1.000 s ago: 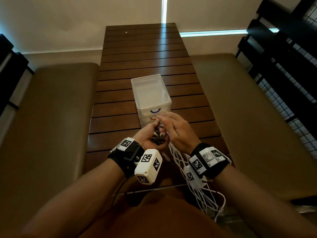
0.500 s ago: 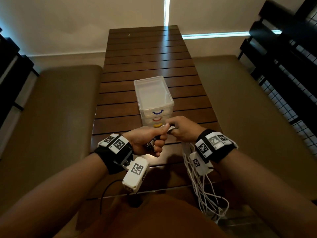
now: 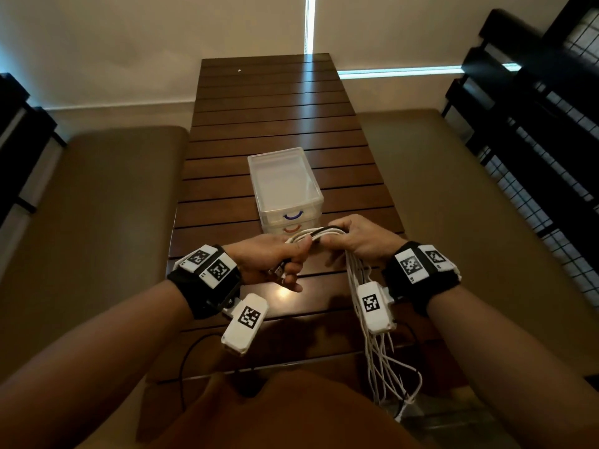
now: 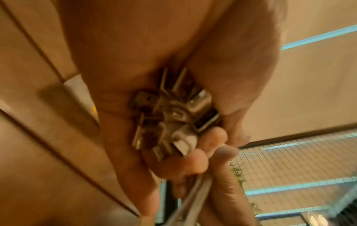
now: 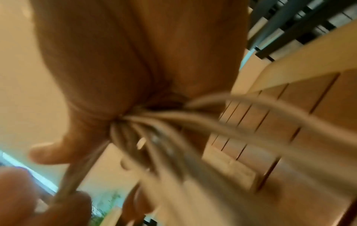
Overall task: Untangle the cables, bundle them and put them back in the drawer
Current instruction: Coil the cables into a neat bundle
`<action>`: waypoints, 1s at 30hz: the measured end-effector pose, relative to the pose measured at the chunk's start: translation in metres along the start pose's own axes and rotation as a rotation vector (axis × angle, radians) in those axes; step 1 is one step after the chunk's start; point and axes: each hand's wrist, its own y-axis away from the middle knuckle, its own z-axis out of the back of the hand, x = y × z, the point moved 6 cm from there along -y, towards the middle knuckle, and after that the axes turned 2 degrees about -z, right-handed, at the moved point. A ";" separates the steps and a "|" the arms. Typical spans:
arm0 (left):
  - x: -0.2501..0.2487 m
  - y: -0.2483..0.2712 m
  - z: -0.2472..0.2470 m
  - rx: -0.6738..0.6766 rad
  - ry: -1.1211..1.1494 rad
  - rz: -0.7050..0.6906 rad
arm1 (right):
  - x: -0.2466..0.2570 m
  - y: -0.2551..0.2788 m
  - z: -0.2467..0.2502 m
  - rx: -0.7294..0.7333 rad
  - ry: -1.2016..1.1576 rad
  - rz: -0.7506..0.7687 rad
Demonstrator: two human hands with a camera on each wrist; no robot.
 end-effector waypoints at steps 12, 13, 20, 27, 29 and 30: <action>-0.046 -0.008 -0.016 0.049 -0.324 -0.209 | 0.064 -0.004 -0.002 -0.357 -0.559 0.154; -0.045 -0.009 -0.017 0.052 -0.328 -0.207 | 0.066 -0.005 -0.002 -0.371 -0.544 0.148; -0.033 -0.003 -0.025 0.134 -0.288 -0.124 | 0.063 -0.008 -0.013 -0.365 -0.606 0.100; -0.034 -0.002 -0.025 -0.079 -0.373 -0.043 | 0.069 -0.011 -0.019 -0.381 -0.547 0.088; -0.032 -0.002 -0.026 -0.075 -0.359 -0.029 | 0.072 -0.012 -0.023 -0.324 -0.552 0.101; -0.031 -0.001 -0.026 -0.065 -0.359 -0.021 | 0.073 -0.011 -0.025 -0.303 -0.539 0.109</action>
